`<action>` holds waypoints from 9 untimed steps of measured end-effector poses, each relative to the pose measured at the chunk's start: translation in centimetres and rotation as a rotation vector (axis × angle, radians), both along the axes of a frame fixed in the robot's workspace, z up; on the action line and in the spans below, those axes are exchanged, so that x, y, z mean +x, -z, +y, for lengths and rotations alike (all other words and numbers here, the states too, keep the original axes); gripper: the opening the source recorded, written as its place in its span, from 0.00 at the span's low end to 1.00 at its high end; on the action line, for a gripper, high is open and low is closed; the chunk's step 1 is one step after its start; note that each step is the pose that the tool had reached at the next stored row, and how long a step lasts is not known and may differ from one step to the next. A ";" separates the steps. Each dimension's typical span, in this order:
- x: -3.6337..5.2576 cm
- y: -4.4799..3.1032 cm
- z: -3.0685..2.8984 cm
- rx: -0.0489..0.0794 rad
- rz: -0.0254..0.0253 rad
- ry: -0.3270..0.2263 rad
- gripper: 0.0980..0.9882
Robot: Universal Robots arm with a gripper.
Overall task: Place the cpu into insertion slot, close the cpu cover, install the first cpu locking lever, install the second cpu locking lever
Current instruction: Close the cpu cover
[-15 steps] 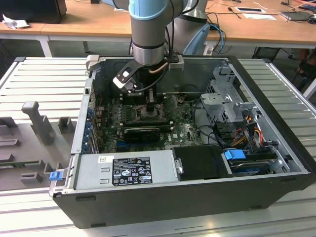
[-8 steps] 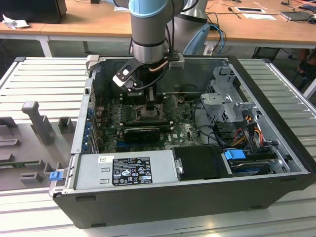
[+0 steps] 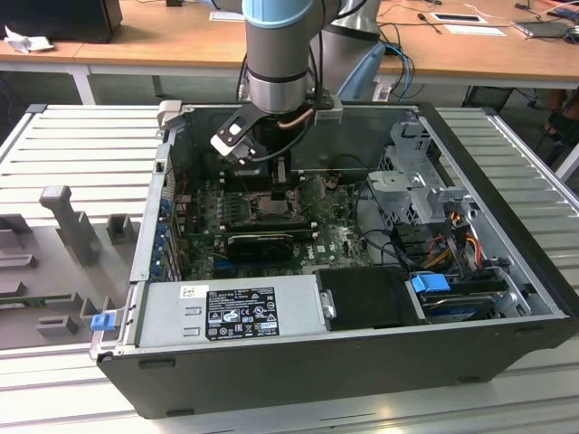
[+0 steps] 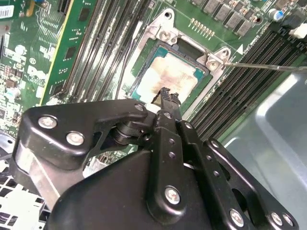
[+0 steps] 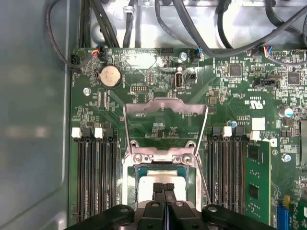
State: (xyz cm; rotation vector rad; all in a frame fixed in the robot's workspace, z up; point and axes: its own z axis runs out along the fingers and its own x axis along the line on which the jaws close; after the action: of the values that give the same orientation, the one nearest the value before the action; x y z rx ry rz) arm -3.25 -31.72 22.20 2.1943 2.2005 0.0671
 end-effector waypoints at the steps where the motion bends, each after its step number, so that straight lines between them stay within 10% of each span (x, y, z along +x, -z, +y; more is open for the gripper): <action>1: 0.12 0.00 -0.01 0.000 0.0007 0.000 0.01; 5: 0.48 -0.14 -0.02 0.000 0.0043 0.000 0.01; 9: 0.49 -1.85 0.06 0.000 0.0041 0.000 0.01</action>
State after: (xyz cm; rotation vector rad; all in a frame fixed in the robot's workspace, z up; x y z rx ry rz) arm -2.76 -31.66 24.06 2.1967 2.2024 0.0628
